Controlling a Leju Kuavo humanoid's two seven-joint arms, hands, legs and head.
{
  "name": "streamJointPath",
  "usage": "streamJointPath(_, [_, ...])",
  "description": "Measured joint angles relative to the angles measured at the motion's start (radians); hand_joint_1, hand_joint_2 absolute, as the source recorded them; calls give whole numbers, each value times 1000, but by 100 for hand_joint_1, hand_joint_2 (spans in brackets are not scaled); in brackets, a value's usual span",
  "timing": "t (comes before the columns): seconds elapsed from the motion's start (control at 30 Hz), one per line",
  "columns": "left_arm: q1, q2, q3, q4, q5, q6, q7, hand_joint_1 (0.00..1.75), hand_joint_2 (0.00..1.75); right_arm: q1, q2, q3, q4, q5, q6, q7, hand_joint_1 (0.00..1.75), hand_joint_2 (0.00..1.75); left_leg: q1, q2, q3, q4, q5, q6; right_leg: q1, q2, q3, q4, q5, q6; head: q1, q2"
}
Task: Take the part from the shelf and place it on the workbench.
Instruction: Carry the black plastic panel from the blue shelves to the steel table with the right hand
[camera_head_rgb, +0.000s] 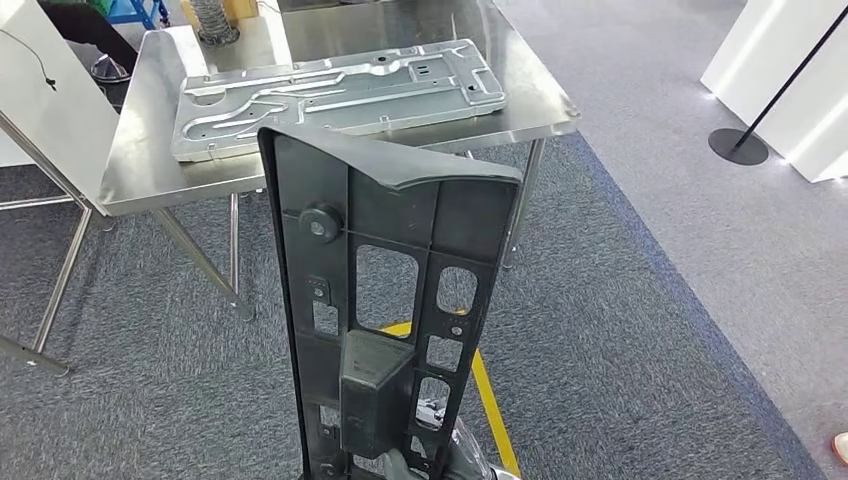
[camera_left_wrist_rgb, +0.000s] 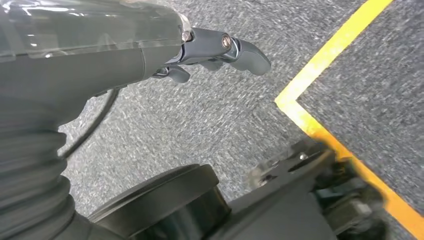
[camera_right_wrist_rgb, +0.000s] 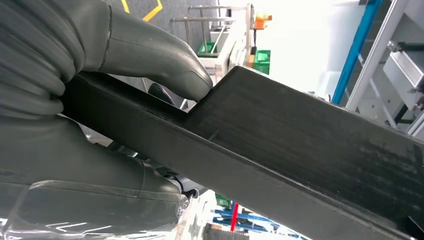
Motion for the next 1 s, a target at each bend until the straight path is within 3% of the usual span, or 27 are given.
streamJointPath(0.07, [1, 0, 0, 0, -1, 0, 0, 0, 175, 1, 0, 1, -2, 0, -2, 0, 175, 175, -5, 0, 32, -66, 3, 12, 2, 1, 11, -1, -10, 11, 0, 0])
streamJointPath(0.17, [2, 1, 0, 0, -4, 0, 0, 0, 175, 1, 0, 2, -5, 0, -3, 0, 175, 175, -5, -3, 52, -83, -13, 31, 0, 0, 10, 25, -7, 31, 0, 0])
streamJointPath(0.2, [2, 1, 0, 0, -4, -1, 0, 0, 175, 1, 0, 2, -6, 0, -3, 0, 175, 175, -3, -4, 63, -87, -16, 37, -1, -1, -7, 58, -9, 37, 0, 0])
streamJointPath(0.23, [1, 1, 0, 0, -4, -1, 0, 0, 175, 0, 0, 2, -7, 0, -3, 0, 175, 175, -1, -5, 74, -90, -21, 42, -2, -2, -37, 106, -17, 40, 0, 0])
streamJointPath(0.33, [2, 1, 0, 0, -2, -1, 0, 0, 175, 1, 0, 2, -7, 0, -3, 0, 175, 175, -1, -5, 101, -91, -48, 44, -7, -5, -177, 282, -79, 49, 0, 0])
streamJointPath(0.37, [4, 1, 0, 0, 0, -1, 0, 0, 175, 1, 0, 2, -7, 0, -3, 0, 175, 175, 0, -5, 114, -91, -58, 43, -8, -6, -212, 307, -92, 50, 0, 0])
streamJointPath(0.4, [5, 1, 0, 0, 2, -1, 0, 0, 175, 1, 0, 2, -7, 0, -2, 0, 175, 175, 0, -7, 130, -91, -70, 41, -9, -6, -229, 298, -89, 51, 0, 0])
streamJointPath(0.43, [5, 1, 0, 0, 4, -1, 0, 0, 175, 1, 0, 2, -6, 0, -2, 0, 175, 175, 1, -8, 148, -91, -83, 39, -10, -7, -229, 255, -65, 50, 0, 0])
streamJointPath(0.5, [6, -1, 0, 0, 5, -1, -2, 0, 175, 2, -1, 2, -6, 0, -2, -1, 175, 175, 1, -8, 183, -92, -113, 33, -8, -11, -209, 130, 43, 44, 0, 0])
streamJointPath(0.57, [4, -1, 1, 0, 5, 0, -4, 0, 175, 3, -2, 2, -5, -2, -2, -3, 175, 175, -1, -8, 206, -104, -136, 22, -2, -15, -194, 60, 122, 32, 1, 0])
streamJointPath(0.6, [3, -1, 1, 0, 5, 1, -4, 0, 175, 3, -2, 1, -4, -4, -2, -4, 175, 175, -3, -8, 216, -107, -138, 15, 0, -14, -190, 52, 130, 25, 1, 0])
streamJointPath(0.63, [2, -1, 1, 0, 5, 2, -4, 0, 175, 3, -2, 1, -4, -5, -2, -5, 175, 175, -4, -8, 221, -107, -133, 9, 0, -11, -181, 47, 121, 17, 1, 0])
streamJointPath(0.7, [0, 0, 1, 0, 5, 2, -4, 0, 175, 4, -2, 1, -4, -8, -2, -8, 175, 175, -3, -7, 203, -42, -107, -2, -2, -6, -153, 34, 109, 2, 0, 0])
streamJointPath(0.77, [-1, 0, 1, 0, 5, 1, -3, 0, 175, 4, -1, 1, -3, -10, -2, -10, 175, 175, 1, -7, 125, 88, -110, -8, -1, -5, -122, 27, 88, -11, 0, 0])
streamJointPath(0.83, [1, 0, 1, 0, 5, 0, -1, 0, 175, 4, -1, 2, -3, -11, -2, -10, 175, 175, 1, -7, 36, 191, -179, -12, 2, -3, -92, 26, 63, -18, 0, 0])
streamJointPath(0.87, [2, 0, 1, 0, 5, 0, 0, 0, 175, 3, -1, 2, -2, -11, -2, -10, 175, 175, 1, -7, 4, 207, -219, -12, 5, -1, -75, 25, 49, -19, 0, 0])
streamJointPath(0.9, [3, 0, 1, 0, 5, 0, 1, 0, 175, 3, -1, 2, -2, -12, -1, -10, 175, 175, 1, -7, -16, 196, -240, -9, 8, 2, -56, 25, 35, -20, 0, 0])
streamJointPath(0.93, [4, 0, 1, 0, 5, 0, 2, 0, 175, 3, -1, 2, -1, -13, 0, -10, 175, 175, -1, -7, -26, 161, -233, -3, 11, 4, -36, 25, 21, -21, 0, 0])
streamJointPath(0.97, [4, 1, 2, 0, 6, 0, 3, 0, 175, 3, -1, 2, 0, -13, 2, -11, 175, 175, -4, -7, -26, 107, -191, 6, 14, 4, -18, 25, 7, -21, 0, 0])
streamJointPath(1.0, [5, 2, 2, 0, 8, 0, 3, 0, 175, 2, -1, 2, 1, -14, 6, -12, 175, 175, -9, -9, -23, 49, -121, 19, 17, 5, 0, 24, -6, -21, 0, 0])
